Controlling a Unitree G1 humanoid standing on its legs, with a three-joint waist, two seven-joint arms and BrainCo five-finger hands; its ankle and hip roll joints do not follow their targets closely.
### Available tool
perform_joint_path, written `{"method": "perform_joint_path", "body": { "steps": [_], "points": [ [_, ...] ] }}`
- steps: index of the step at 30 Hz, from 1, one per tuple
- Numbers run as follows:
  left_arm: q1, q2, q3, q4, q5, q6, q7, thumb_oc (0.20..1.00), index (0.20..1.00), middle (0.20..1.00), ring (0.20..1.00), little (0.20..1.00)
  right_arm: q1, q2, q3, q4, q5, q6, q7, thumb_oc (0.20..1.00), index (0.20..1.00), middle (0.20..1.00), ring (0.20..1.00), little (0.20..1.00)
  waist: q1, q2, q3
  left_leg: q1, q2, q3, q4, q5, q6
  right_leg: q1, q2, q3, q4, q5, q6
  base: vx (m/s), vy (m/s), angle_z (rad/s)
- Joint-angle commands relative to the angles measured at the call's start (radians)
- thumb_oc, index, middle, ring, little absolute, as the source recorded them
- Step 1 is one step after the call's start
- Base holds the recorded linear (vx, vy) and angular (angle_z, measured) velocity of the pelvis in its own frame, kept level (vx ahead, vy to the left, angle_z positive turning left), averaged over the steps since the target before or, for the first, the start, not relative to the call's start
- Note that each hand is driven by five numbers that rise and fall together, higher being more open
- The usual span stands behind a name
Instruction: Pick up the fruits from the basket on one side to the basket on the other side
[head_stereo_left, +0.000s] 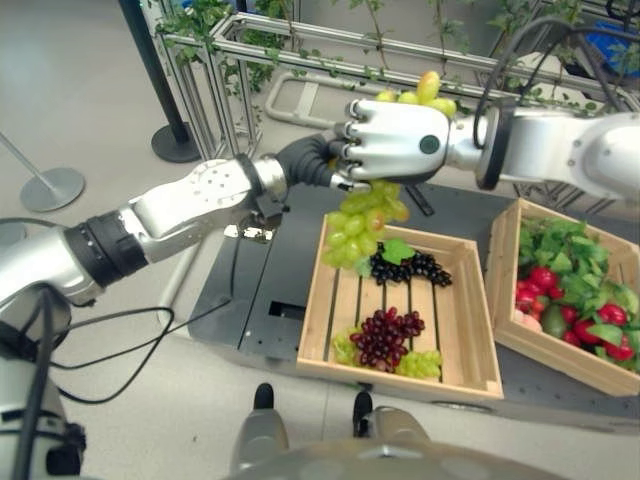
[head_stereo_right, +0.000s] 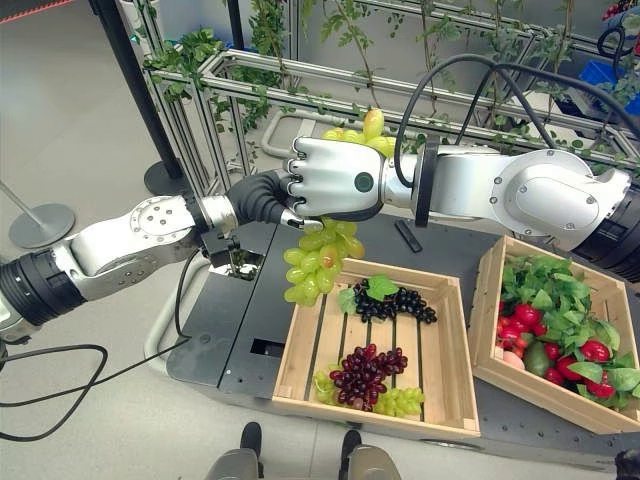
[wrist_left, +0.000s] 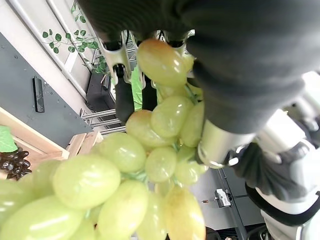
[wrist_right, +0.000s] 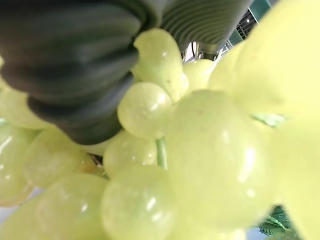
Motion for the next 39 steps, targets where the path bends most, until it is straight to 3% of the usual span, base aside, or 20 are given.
{"method": "perform_joint_path", "body": {
  "steps": [1,17,18,20,39],
  "points": [
    [-0.062,-0.209,-0.031,-0.117,0.042,-0.056,-0.056,0.200,0.200,0.200,0.200,0.200,-0.193,0.134,-0.149,0.032,0.071,0.204,-0.072,0.200,0.200,0.200,0.200,0.200,0.008,-0.038,0.013,-0.016,0.004,-0.001,0.077,-0.099,0.020,0.016,-0.031,0.024,-0.008,0.008,0.083,0.00,0.000,0.00],
    [-0.048,-0.224,-0.016,-0.102,0.037,-0.054,-0.057,0.200,0.200,0.200,0.200,0.200,-0.099,0.154,-0.184,0.071,0.097,0.197,-0.045,0.200,0.200,0.200,0.200,0.200,0.012,-0.037,0.017,-0.018,0.003,-0.003,0.079,-0.098,0.021,0.018,-0.032,0.020,-0.009,0.010,0.081,0.00,0.000,0.00],
    [-0.042,-0.225,-0.011,-0.098,0.030,-0.054,-0.057,0.200,0.200,0.200,0.200,0.200,-0.088,0.155,-0.180,0.083,0.107,0.193,-0.036,0.498,0.498,0.498,0.498,0.498,0.012,-0.037,0.017,-0.017,0.002,-0.003,0.078,-0.098,0.021,0.018,-0.032,0.021,-0.009,0.010,0.081,0.00,0.000,0.00],
    [-0.037,-0.224,-0.009,-0.097,0.024,-0.052,-0.058,0.200,0.200,0.200,0.200,0.200,-0.077,0.155,-0.182,0.085,0.116,0.189,-0.031,1.000,1.000,1.000,1.000,1.000,0.012,-0.036,0.018,-0.017,0.002,-0.003,0.078,-0.098,0.021,0.018,-0.032,0.021,-0.009,0.010,0.081,0.00,0.000,0.00],
    [-0.013,-0.209,-0.003,-0.106,-0.021,-0.044,-0.095,0.200,0.200,0.200,0.200,0.200,-0.101,0.124,-0.087,0.122,0.176,0.138,0.045,1.000,1.000,1.000,1.000,1.000,0.014,-0.047,0.020,-0.018,0.006,-0.003,0.076,-0.091,0.017,0.019,-0.032,0.018,-0.013,0.013,0.080,0.00,0.000,0.00]
  ]
}}
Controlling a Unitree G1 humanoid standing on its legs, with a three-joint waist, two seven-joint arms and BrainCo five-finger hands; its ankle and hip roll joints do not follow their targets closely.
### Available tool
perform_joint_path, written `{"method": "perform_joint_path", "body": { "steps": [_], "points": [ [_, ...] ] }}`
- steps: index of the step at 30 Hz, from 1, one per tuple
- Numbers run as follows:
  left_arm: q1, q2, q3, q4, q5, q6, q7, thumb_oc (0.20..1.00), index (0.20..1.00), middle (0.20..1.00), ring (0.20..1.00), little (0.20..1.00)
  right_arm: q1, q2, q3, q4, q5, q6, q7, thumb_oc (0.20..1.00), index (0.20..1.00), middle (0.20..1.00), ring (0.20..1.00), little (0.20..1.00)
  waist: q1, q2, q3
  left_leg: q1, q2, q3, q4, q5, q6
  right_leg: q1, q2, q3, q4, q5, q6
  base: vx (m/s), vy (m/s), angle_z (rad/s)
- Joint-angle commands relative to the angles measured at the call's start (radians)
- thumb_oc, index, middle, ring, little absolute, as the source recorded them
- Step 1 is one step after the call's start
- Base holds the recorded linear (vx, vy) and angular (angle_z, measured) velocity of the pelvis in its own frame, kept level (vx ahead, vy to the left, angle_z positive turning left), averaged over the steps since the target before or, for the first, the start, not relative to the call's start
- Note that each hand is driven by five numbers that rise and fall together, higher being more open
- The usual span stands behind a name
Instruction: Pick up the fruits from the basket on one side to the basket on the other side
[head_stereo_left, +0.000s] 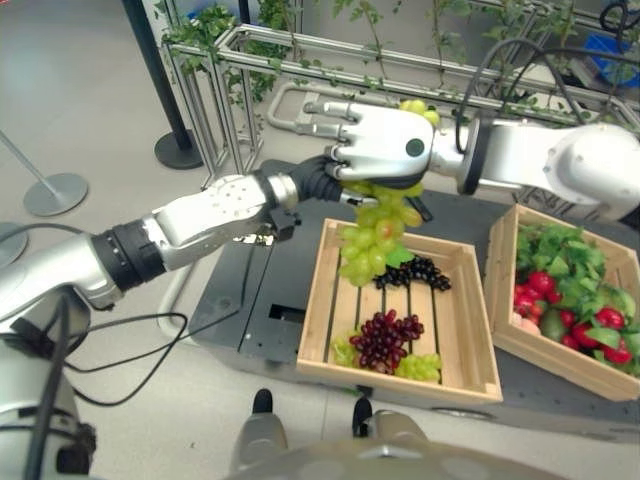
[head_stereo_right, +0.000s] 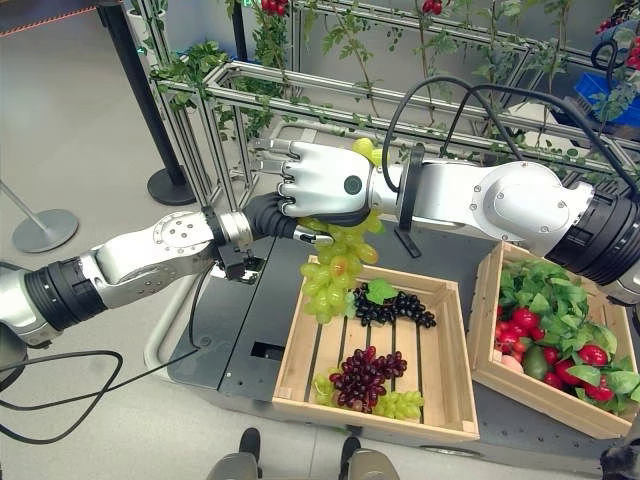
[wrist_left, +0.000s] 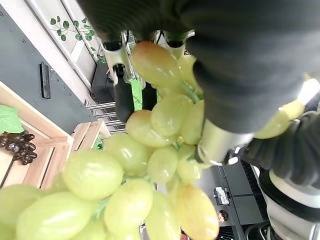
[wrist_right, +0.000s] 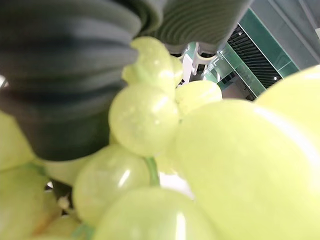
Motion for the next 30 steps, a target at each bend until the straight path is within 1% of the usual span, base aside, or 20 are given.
{"method": "perform_joint_path", "body": {
  "steps": [1,11,16,20,22,26,27,30],
  "points": [
    [-0.043,-0.142,0.035,-0.135,-0.013,-0.058,-0.097,0.200,0.200,0.200,0.200,0.200,-0.174,0.052,-0.065,0.087,0.057,0.109,0.000,1.000,1.000,1.000,1.000,1.000,0.012,-0.035,0.036,-0.014,0.006,0.003,0.075,-0.092,0.016,0.028,-0.032,0.018,-0.028,0.018,0.080,0.00,0.000,0.00],
    [-0.016,-0.138,0.039,-0.136,-0.028,-0.046,-0.104,0.200,0.200,0.200,0.200,0.200,-0.148,0.037,-0.083,0.085,0.069,0.107,0.002,1.000,1.000,1.000,1.000,1.000,0.014,-0.036,0.040,-0.016,0.005,0.003,0.076,-0.092,0.016,0.027,-0.031,0.018,-0.030,0.019,0.080,0.00,0.000,0.00],
    [0.016,-0.129,0.063,-0.138,-0.049,-0.042,-0.113,0.200,0.200,0.200,0.200,0.200,-0.102,0.022,-0.108,0.092,0.072,0.105,0.002,1.000,1.000,1.000,1.000,1.000,0.017,-0.037,0.042,-0.019,0.005,0.003,0.079,-0.092,0.016,0.027,-0.032,0.018,-0.030,0.018,0.080,0.00,0.000,0.00],
    [0.073,-0.111,0.100,-0.155,-0.102,-0.026,-0.133,0.200,0.200,0.200,0.200,0.200,-0.057,0.001,-0.129,0.092,0.070,0.099,0.003,1.000,1.000,1.000,1.000,1.000,0.019,-0.037,0.045,-0.022,0.006,-0.001,0.081,-0.092,0.016,0.026,-0.032,0.017,-0.028,0.018,0.080,0.00,0.000,0.00],
    [0.127,-0.099,0.136,-0.166,-0.146,-0.014,-0.143,0.200,0.200,0.200,0.200,0.200,-0.022,-0.018,-0.147,0.098,0.072,0.098,0.002,1.000,1.000,1.000,1.000,1.000,0.021,-0.038,0.048,-0.023,0.006,-0.001,0.082,-0.092,0.017,0.026,-0.032,0.017,-0.029,0.018,0.080,0.00,0.000,0.00],
    [0.215,-0.071,0.189,-0.187,-0.183,-0.003,-0.144,0.200,0.200,0.200,0.200,0.200,0.052,-0.046,-0.191,0.115,0.064,0.101,-0.008,1.000,1.000,1.000,1.000,1.000,0.023,-0.038,0.053,-0.025,0.005,-0.004,0.084,-0.093,0.017,0.024,-0.031,0.015,-0.027,0.017,0.079,0.00,0.000,0.00],
    [0.216,-0.069,0.188,-0.188,-0.182,-0.003,-0.144,0.200,0.200,0.200,0.200,0.200,0.056,-0.045,-0.195,0.114,0.063,0.101,-0.008,1.000,1.000,1.000,1.000,1.000,0.023,-0.039,0.052,-0.025,0.005,-0.004,0.084,-0.093,0.017,0.024,-0.031,0.015,-0.027,0.017,0.079,0.00,0.000,0.00],
    [0.271,-0.040,0.223,-0.198,-0.200,0.004,-0.145,0.200,0.200,0.200,0.200,0.200,0.139,-0.069,-0.268,0.122,0.061,0.110,-0.026,1.000,1.000,1.000,1.000,1.000,0.025,-0.038,0.058,-0.027,0.005,-0.005,0.087,-0.093,0.018,0.023,-0.032,0.015,-0.024,0.015,0.078,0.00,0.000,0.00]
  ]
}}
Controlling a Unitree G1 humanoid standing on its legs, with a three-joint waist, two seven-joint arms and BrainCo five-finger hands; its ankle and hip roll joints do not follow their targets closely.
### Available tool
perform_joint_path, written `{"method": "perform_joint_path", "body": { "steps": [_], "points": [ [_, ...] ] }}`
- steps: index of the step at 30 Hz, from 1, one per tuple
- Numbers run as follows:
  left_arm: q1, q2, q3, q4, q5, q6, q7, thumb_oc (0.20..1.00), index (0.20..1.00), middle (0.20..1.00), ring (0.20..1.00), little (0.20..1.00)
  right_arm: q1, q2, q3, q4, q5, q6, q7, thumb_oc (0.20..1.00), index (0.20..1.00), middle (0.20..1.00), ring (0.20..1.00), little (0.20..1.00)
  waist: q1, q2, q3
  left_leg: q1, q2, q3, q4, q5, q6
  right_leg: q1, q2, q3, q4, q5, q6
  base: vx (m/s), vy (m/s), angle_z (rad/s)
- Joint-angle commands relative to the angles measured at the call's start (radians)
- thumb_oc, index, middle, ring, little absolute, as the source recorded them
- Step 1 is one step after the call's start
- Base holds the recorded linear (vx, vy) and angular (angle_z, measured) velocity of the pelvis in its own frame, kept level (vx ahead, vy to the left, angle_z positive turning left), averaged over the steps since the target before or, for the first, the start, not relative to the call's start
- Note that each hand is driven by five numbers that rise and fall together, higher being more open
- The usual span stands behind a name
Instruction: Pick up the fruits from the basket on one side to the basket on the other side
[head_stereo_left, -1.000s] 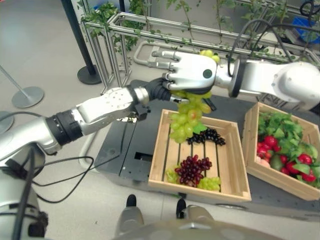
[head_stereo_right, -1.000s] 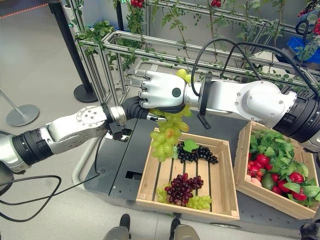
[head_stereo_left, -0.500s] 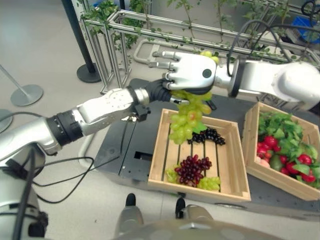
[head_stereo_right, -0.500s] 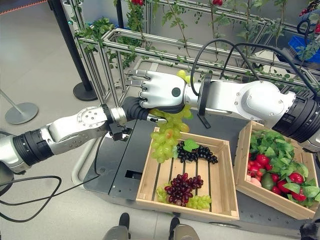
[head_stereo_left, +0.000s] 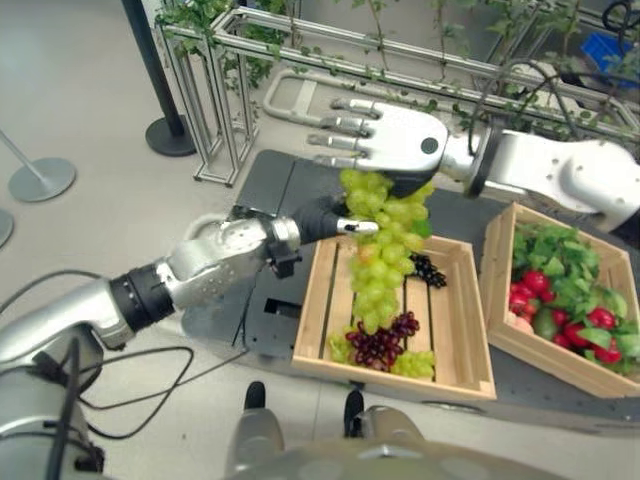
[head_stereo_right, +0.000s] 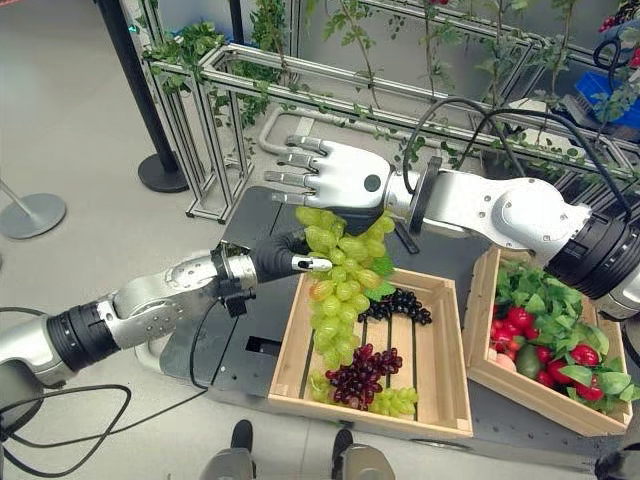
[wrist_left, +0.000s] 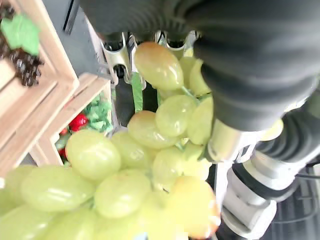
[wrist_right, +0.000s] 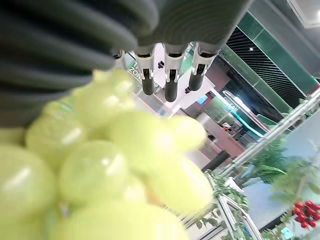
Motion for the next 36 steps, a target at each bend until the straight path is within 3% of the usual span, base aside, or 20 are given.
{"method": "perform_joint_path", "body": {
  "steps": [1,4,17,29,36],
  "points": [
    [-0.005,0.003,0.106,-0.128,-0.025,-0.036,-0.062,0.200,0.200,0.200,0.200,0.200,-0.066,-0.070,-0.109,0.049,0.016,0.109,-0.035,1.000,1.000,1.000,1.000,1.000,0.023,-0.002,0.028,-0.015,0.005,-0.001,0.088,-0.093,0.018,0.032,-0.031,0.018,-0.020,0.022,0.071,0.00,0.000,0.00],
    [0.027,0.012,0.128,-0.130,-0.035,-0.029,-0.060,0.200,0.200,0.200,0.200,0.200,-0.015,-0.072,-0.167,0.043,0.025,0.114,-0.048,1.000,1.000,1.000,1.000,1.000,0.024,-0.003,0.029,-0.015,0.004,0.000,0.089,-0.094,0.019,0.032,-0.031,0.017,-0.020,0.022,0.071,0.00,0.000,0.00],
    [0.290,0.074,0.284,-0.169,-0.084,0.022,-0.074,0.200,0.200,0.200,0.200,0.200,0.410,-0.062,-0.634,-0.002,0.064,0.166,-0.152,1.000,1.000,1.000,1.000,1.000,0.021,0.000,0.042,-0.020,0.000,-0.002,0.101,-0.101,0.027,0.023,-0.029,0.020,-0.010,0.017,0.069,0.00,0.000,0.00],
    [0.453,0.053,0.408,-0.177,-0.111,0.035,-0.082,0.200,0.200,0.200,0.200,0.200,0.646,0.001,-0.895,-0.044,0.099,0.171,-0.200,1.000,1.000,1.000,1.000,1.000,0.019,-0.002,0.047,-0.026,0.002,-0.004,0.108,-0.104,0.031,0.018,-0.029,0.024,-0.001,0.011,0.067,0.00,0.000,0.00],
    [0.556,0.033,0.498,-0.183,-0.121,0.042,-0.093,0.200,0.200,0.200,0.200,0.200,0.733,0.036,-0.979,-0.040,0.108,0.170,-0.206,1.000,1.000,1.000,1.000,1.000,0.021,-0.003,0.049,-0.028,0.001,-0.004,0.111,-0.106,0.033,0.018,-0.029,0.023,0.001,0.009,0.066,0.00,0.000,0.00]
  ]
}}
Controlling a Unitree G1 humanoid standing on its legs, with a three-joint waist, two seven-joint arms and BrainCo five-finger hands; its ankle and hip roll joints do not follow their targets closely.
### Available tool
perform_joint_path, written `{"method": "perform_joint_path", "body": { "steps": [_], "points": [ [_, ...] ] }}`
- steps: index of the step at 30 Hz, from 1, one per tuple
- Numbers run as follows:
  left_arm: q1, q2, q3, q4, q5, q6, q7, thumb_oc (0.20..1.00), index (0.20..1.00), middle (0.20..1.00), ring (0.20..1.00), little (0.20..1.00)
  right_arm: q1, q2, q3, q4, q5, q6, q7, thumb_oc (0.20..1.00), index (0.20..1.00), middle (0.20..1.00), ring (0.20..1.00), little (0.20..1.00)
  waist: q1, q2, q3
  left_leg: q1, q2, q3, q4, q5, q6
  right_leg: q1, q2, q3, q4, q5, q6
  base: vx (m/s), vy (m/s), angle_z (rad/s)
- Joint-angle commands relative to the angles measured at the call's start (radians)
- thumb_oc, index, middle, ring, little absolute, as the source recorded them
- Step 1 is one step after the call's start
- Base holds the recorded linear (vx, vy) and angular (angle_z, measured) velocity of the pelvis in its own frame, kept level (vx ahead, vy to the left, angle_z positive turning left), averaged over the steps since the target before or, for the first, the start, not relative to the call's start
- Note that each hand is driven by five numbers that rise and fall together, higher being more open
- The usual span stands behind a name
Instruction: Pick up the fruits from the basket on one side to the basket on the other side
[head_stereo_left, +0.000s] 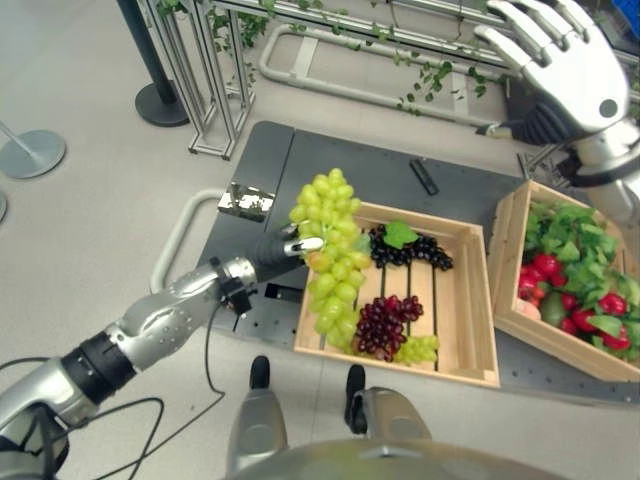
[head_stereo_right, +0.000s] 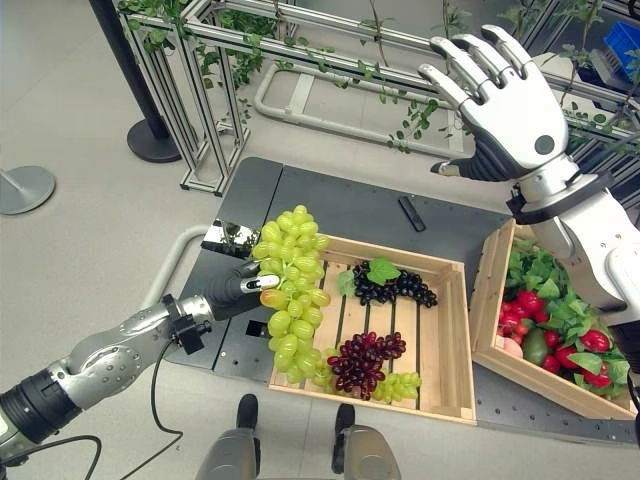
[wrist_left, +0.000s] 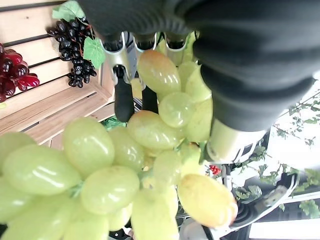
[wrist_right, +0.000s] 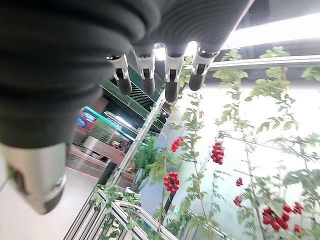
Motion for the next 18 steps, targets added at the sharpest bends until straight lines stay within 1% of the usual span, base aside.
{"method": "perform_joint_path", "body": {
  "steps": [1,3,4,5,6,7,12,18],
  "points": [
    [0.038,-0.028,0.102,-0.109,-0.050,-0.044,-0.050,0.200,0.200,0.200,0.200,0.200,0.001,0.043,-0.088,-0.026,0.053,0.042,-0.045,1.000,1.000,1.000,1.000,1.000,0.021,-0.015,-0.046,-0.028,0.002,-0.012,0.110,-0.097,0.034,0.012,-0.031,0.022,0.016,0.007,0.068,0.00,0.000,0.00],
    [0.054,-0.031,0.120,-0.109,-0.049,-0.045,-0.051,0.200,0.200,0.200,0.200,0.200,0.017,0.050,-0.104,-0.026,0.056,0.041,-0.047,1.000,1.000,1.000,1.000,1.000,0.021,-0.015,-0.046,-0.029,0.001,-0.012,0.112,-0.098,0.035,0.012,-0.032,0.023,0.017,0.007,0.068,0.00,0.000,0.00],
    [0.097,-0.055,0.169,-0.105,-0.057,-0.046,-0.055,0.200,0.200,0.200,0.200,0.200,0.056,0.080,-0.141,-0.020,0.068,0.039,-0.053,1.000,1.000,1.000,1.000,1.000,0.022,-0.015,-0.046,-0.029,0.001,-0.012,0.112,-0.099,0.037,0.012,-0.033,0.023,0.018,0.007,0.068,0.00,0.000,0.00],
    [0.100,-0.055,0.170,-0.106,-0.057,-0.046,-0.055,0.200,0.200,0.200,0.200,0.200,0.058,0.081,-0.142,-0.022,0.068,0.039,-0.052,1.000,1.000,1.000,1.000,1.000,0.022,-0.015,-0.047,-0.029,0.001,-0.012,0.112,-0.099,0.037,0.012,-0.033,0.023,0.018,0.007,0.068,0.00,0.000,0.00],
    [0.132,-0.078,0.206,-0.102,-0.066,-0.047,-0.058,0.200,0.200,0.200,0.200,0.200,0.087,0.105,-0.167,-0.022,0.076,0.034,-0.056,1.000,1.000,1.000,1.000,1.000,0.022,-0.015,-0.047,-0.027,0.000,-0.013,0.112,-0.100,0.038,0.012,-0.033,0.023,0.018,0.006,0.067,0.00,0.000,0.00],
    [0.134,-0.078,0.207,-0.102,-0.066,-0.046,-0.059,0.200,0.200,0.200,0.200,0.200,0.090,0.105,-0.169,-0.024,0.076,0.034,-0.055,1.000,1.000,1.000,1.000,1.000,0.022,-0.015,-0.048,-0.027,0.000,-0.013,0.112,-0.100,0.038,0.013,-0.033,0.023,0.018,0.006,0.067,0.00,0.000,0.00],
    [0.227,-0.150,0.329,-0.092,-0.080,-0.052,-0.066,0.200,0.200,0.200,0.200,0.200,0.187,0.177,-0.235,-0.033,0.112,0.008,-0.041,1.000,1.000,1.000,1.000,1.000,0.024,-0.015,-0.048,-0.028,-0.003,-0.018,0.112,-0.100,0.040,0.013,-0.031,0.020,0.023,0.002,0.064,0.00,0.000,0.00],
    [0.297,-0.221,0.439,-0.083,-0.093,-0.071,-0.073,0.200,0.200,0.200,0.200,0.200,0.259,0.232,-0.257,-0.032,0.120,-0.020,-0.004,1.000,1.000,1.000,1.000,1.000,0.029,-0.015,-0.051,-0.028,-0.006,-0.025,0.114,-0.100,0.039,0.018,-0.029,0.013,0.019,-0.001,0.060,0.00,-0.001,0.01]
  ]
}}
